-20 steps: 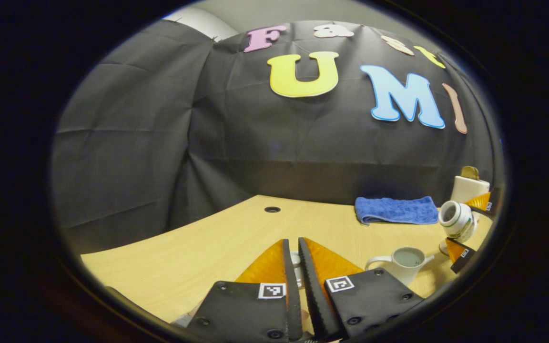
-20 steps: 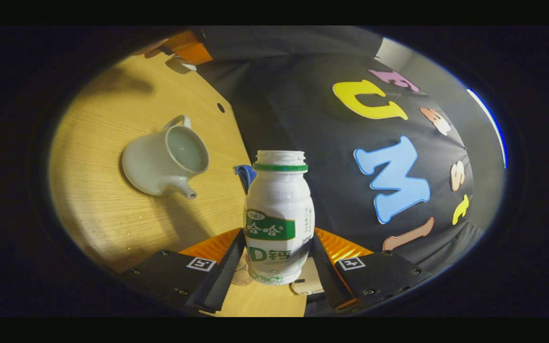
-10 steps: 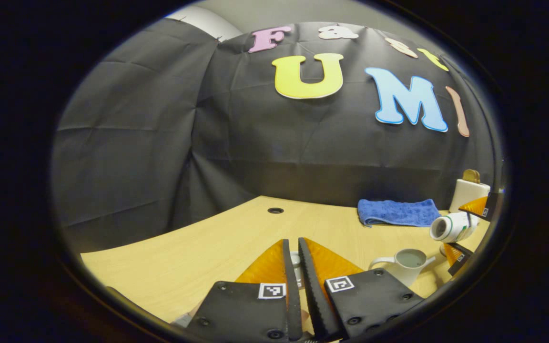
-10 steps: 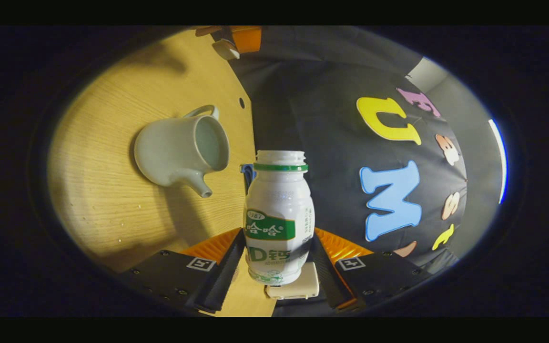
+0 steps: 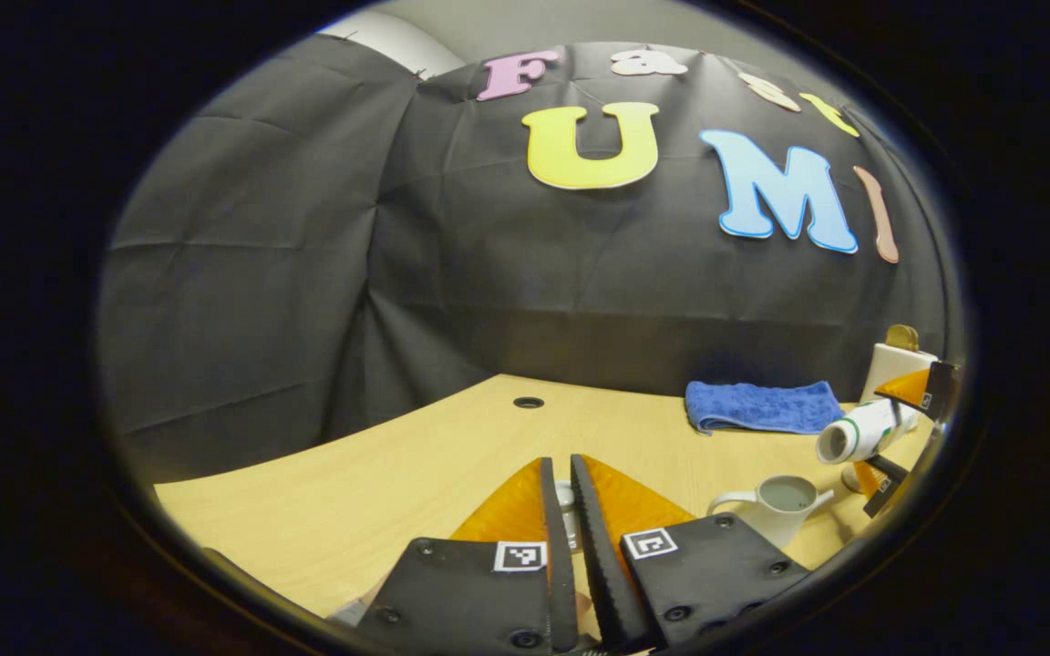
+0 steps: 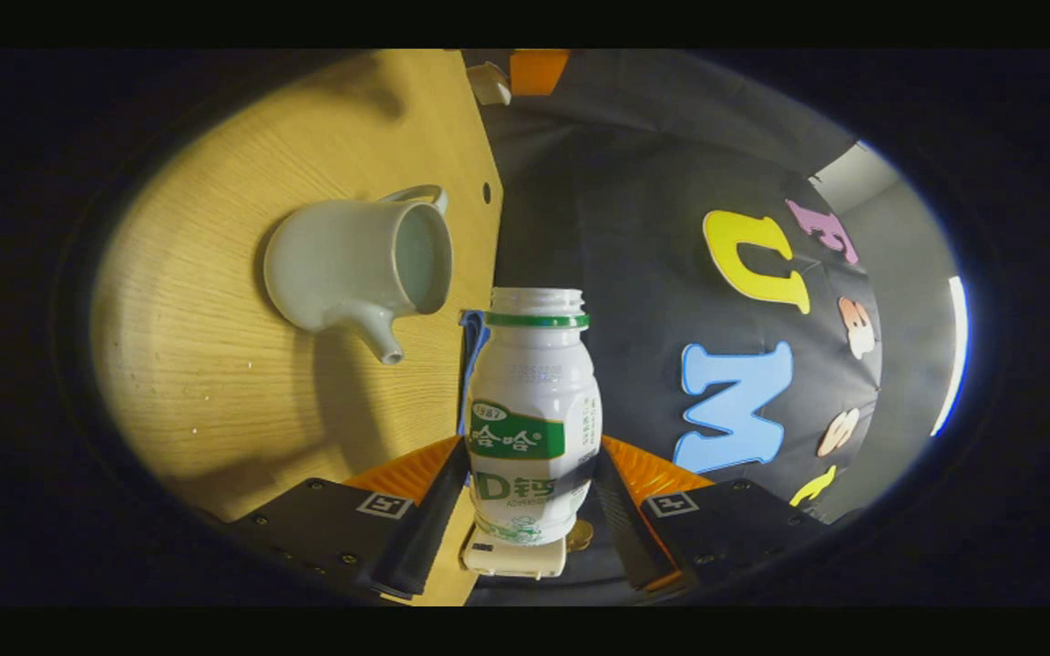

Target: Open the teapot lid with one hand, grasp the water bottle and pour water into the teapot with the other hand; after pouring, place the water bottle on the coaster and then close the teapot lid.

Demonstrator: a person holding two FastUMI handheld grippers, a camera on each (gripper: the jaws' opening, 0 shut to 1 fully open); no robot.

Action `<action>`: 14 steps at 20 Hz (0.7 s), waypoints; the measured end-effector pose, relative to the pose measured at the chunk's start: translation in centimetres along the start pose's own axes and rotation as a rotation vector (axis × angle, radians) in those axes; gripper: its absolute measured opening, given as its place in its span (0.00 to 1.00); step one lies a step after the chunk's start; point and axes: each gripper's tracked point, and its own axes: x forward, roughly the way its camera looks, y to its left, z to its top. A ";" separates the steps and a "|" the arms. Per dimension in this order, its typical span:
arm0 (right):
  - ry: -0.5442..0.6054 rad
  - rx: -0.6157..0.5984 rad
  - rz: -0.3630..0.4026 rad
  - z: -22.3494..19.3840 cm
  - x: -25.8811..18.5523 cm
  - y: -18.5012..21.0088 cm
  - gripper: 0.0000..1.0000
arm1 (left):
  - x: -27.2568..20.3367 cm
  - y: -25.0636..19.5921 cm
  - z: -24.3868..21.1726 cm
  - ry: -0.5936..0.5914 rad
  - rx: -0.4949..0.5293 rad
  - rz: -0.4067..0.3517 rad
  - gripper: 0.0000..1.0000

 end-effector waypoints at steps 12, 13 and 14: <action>-0.036 -0.171 -0.024 0.5 0.2 -0.6 0.78 | -0.1 0.2 0.0 -0.002 -0.004 0.019 0.17; -0.039 -0.181 -0.027 0.5 0.2 -0.7 0.78 | -0.1 0.2 0.0 -0.003 -0.004 0.020 0.17; -0.043 -0.191 -0.031 0.6 0.2 -0.8 0.78 | -0.1 0.2 0.1 -0.003 -0.005 0.021 0.17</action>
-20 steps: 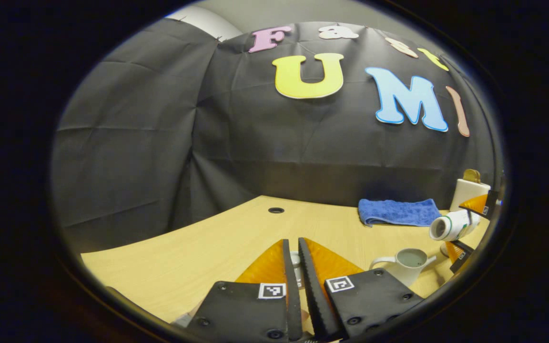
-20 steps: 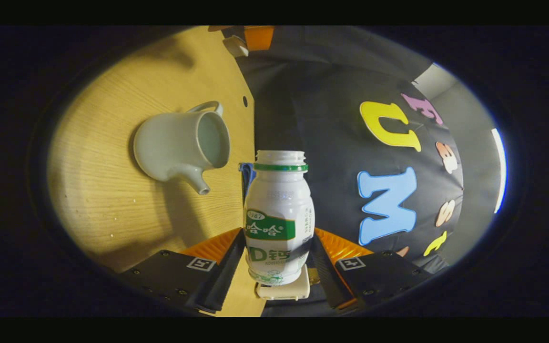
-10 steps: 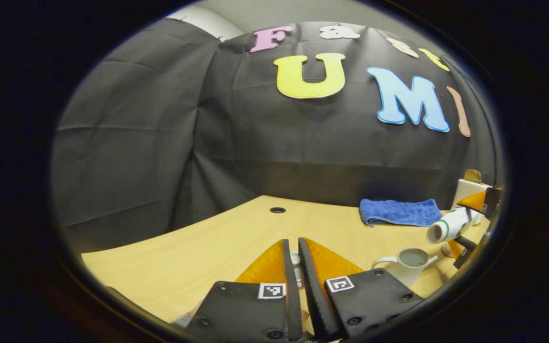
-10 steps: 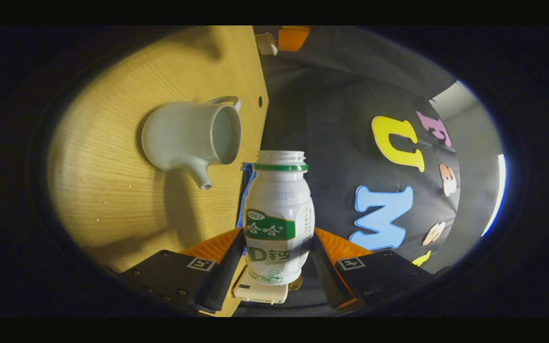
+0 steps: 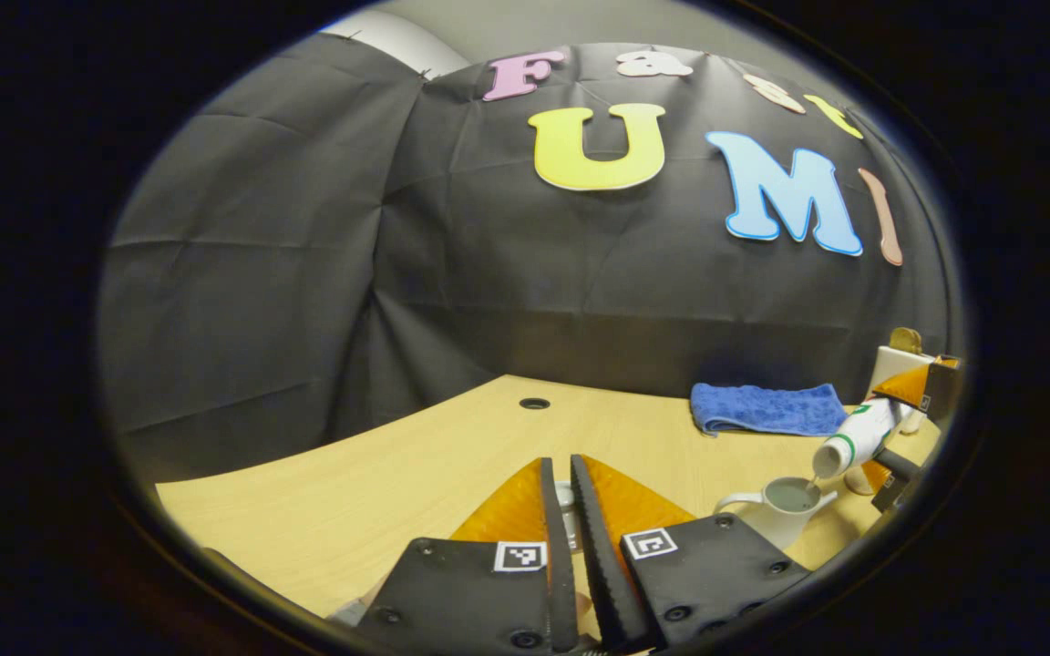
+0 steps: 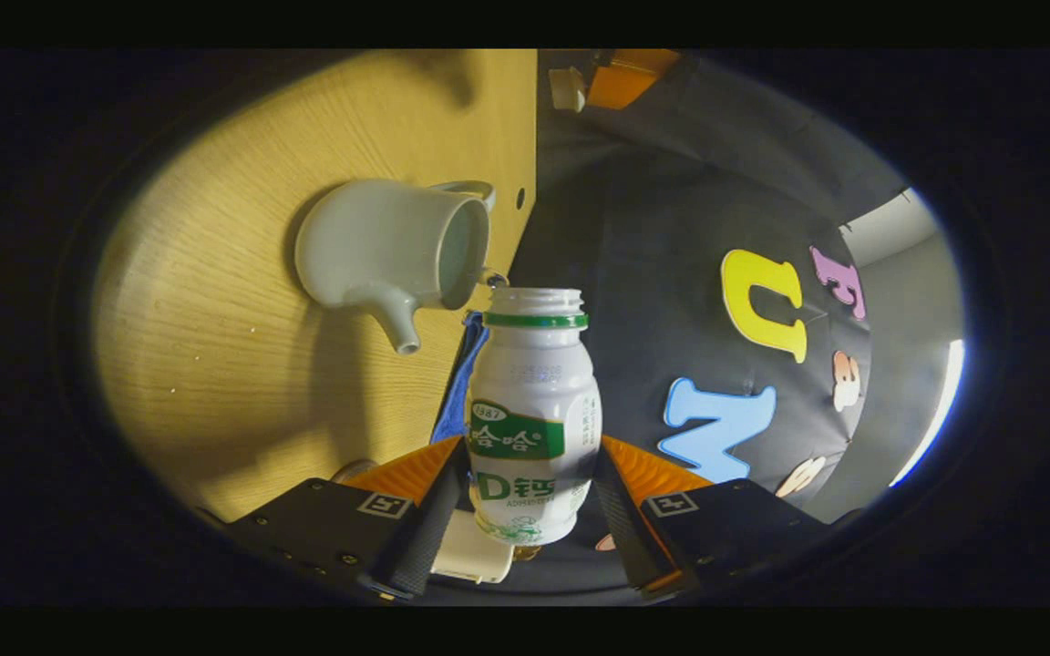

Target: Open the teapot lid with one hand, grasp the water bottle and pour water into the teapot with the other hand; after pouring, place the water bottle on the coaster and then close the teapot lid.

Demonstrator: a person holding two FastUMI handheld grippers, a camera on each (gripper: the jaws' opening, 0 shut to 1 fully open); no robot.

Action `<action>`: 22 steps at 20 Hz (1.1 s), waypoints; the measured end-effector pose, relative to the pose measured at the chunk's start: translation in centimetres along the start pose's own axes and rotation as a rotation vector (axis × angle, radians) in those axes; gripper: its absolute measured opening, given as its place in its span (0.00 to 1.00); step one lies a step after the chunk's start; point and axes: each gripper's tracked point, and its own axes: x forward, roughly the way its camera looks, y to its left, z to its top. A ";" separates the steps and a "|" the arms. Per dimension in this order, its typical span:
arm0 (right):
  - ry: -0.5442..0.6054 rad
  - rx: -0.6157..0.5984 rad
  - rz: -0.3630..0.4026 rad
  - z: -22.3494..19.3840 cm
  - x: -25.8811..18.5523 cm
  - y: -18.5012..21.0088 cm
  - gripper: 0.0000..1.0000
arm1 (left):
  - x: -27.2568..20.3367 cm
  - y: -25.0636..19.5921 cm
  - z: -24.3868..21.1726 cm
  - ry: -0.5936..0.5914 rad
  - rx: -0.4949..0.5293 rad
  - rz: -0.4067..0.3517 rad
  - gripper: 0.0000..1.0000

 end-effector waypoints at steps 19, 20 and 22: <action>-0.029 -0.087 -0.022 0.8 0.0 -1.2 0.78 | -0.1 0.0 0.0 -0.004 -0.012 0.003 0.17; -0.031 -0.090 -0.023 0.7 0.1 -1.3 0.78 | -0.1 0.1 0.1 -0.005 -0.013 0.002 0.17; -0.033 -0.098 -0.027 0.8 0.1 -1.4 0.78 | -0.2 0.0 0.1 -0.006 -0.015 0.001 0.17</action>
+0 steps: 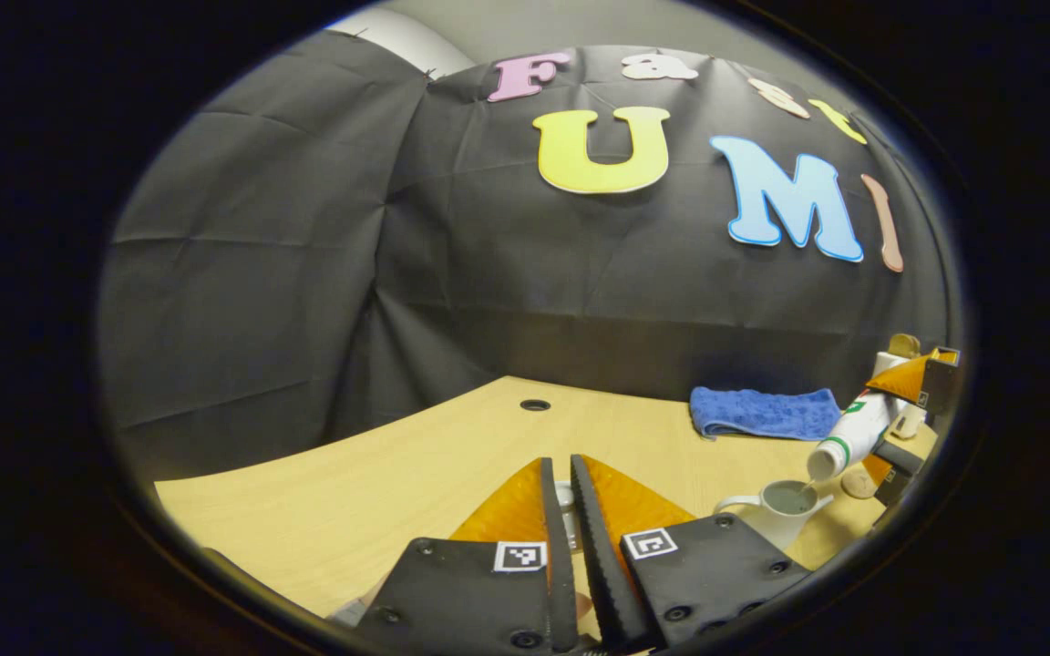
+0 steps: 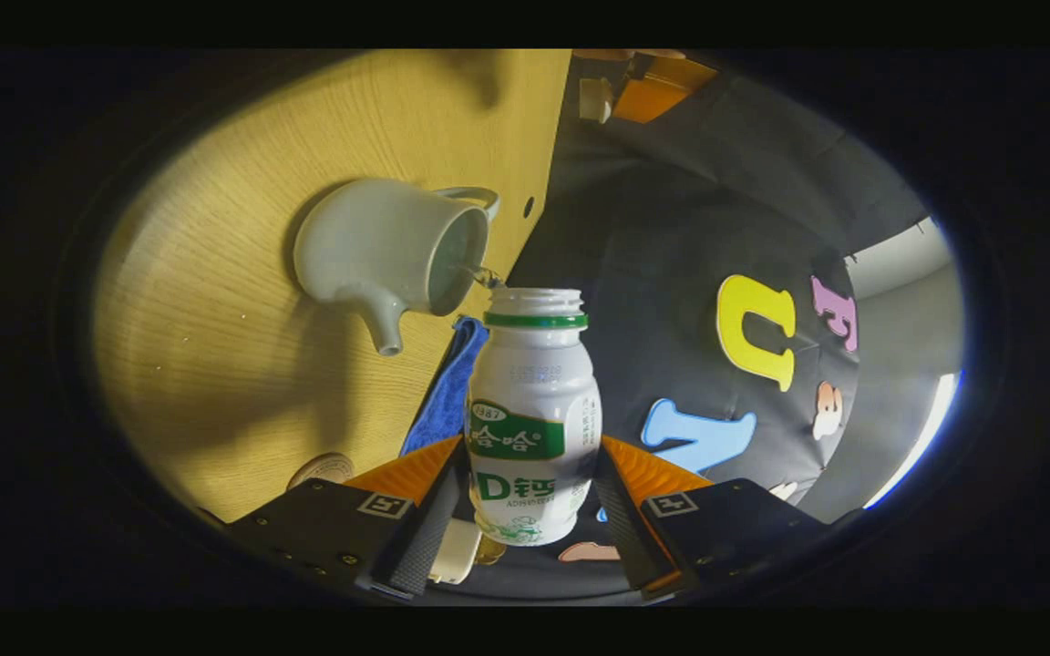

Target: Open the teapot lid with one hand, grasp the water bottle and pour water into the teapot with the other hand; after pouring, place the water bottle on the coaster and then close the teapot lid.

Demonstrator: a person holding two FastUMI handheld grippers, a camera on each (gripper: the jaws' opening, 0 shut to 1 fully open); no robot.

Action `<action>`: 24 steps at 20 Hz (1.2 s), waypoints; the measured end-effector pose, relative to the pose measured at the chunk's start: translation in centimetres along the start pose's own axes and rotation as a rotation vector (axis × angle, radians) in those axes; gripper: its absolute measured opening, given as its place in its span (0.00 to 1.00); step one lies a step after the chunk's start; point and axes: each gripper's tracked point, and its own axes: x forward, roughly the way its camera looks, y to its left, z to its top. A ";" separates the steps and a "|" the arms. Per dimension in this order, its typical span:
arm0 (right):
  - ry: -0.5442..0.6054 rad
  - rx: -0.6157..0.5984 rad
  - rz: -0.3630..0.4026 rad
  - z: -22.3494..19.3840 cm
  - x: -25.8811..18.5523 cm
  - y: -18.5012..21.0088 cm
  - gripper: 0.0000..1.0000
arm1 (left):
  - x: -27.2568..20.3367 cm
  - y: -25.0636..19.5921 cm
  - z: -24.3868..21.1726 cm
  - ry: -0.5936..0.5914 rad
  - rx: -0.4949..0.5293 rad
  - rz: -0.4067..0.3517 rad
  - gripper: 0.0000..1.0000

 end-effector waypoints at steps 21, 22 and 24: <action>-0.023 -0.092 -0.023 -0.1 0.3 -1.5 0.78 | 0.1 0.0 -0.1 0.005 -0.003 -0.003 0.17; -0.023 -0.097 -0.024 -0.1 0.4 -1.6 0.78 | 0.1 0.0 -0.1 0.005 -0.003 -0.003 0.17; -0.026 -0.108 -0.026 -0.1 0.5 -1.7 0.78 | 0.1 0.0 -0.2 0.007 -0.002 -0.003 0.17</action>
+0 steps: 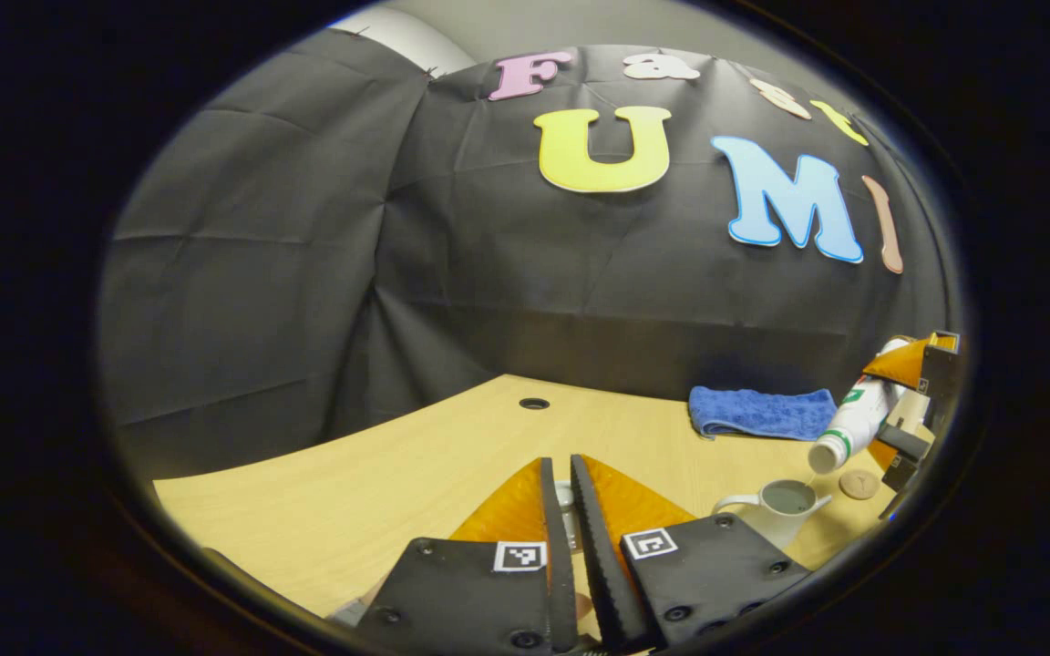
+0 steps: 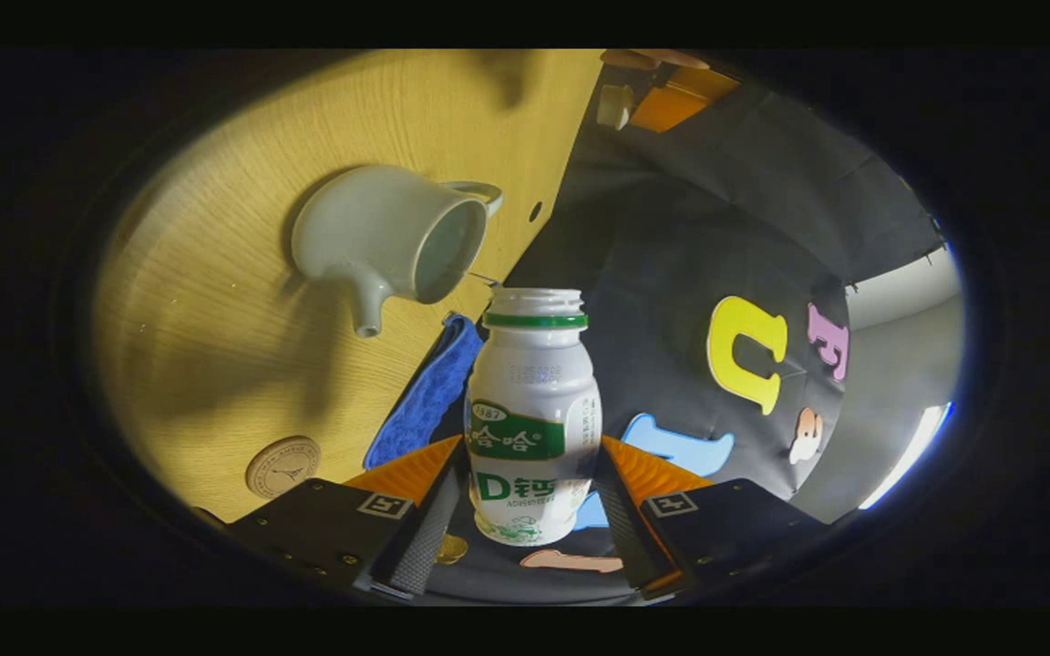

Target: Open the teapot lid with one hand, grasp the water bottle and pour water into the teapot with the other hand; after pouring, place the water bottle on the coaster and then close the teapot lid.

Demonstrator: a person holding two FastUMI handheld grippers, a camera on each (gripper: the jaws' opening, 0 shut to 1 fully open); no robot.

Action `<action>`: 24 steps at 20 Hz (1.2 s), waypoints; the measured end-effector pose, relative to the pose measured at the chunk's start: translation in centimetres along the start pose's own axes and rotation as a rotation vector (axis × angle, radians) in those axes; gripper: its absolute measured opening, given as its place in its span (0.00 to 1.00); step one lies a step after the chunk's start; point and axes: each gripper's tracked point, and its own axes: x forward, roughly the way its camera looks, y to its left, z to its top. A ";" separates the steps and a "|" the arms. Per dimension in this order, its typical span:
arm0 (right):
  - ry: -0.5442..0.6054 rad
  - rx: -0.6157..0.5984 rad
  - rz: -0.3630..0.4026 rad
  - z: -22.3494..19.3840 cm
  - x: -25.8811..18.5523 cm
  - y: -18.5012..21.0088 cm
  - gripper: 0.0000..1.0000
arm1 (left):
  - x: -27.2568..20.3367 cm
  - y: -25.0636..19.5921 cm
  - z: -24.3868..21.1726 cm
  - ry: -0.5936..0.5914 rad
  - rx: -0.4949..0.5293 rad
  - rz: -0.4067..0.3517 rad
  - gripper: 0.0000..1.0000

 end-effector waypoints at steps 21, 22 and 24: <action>-0.044 -0.134 -0.060 0.3 0.4 -2.3 0.78 | 0.0 0.0 -0.1 0.008 0.008 0.004 0.17; -0.048 -0.144 -0.065 0.3 0.4 -2.5 0.78 | 0.0 0.0 -0.1 0.008 0.009 0.004 0.17; -0.052 -0.158 -0.076 0.3 0.4 -2.9 0.78 | 0.0 0.1 0.0 0.009 0.010 0.004 0.17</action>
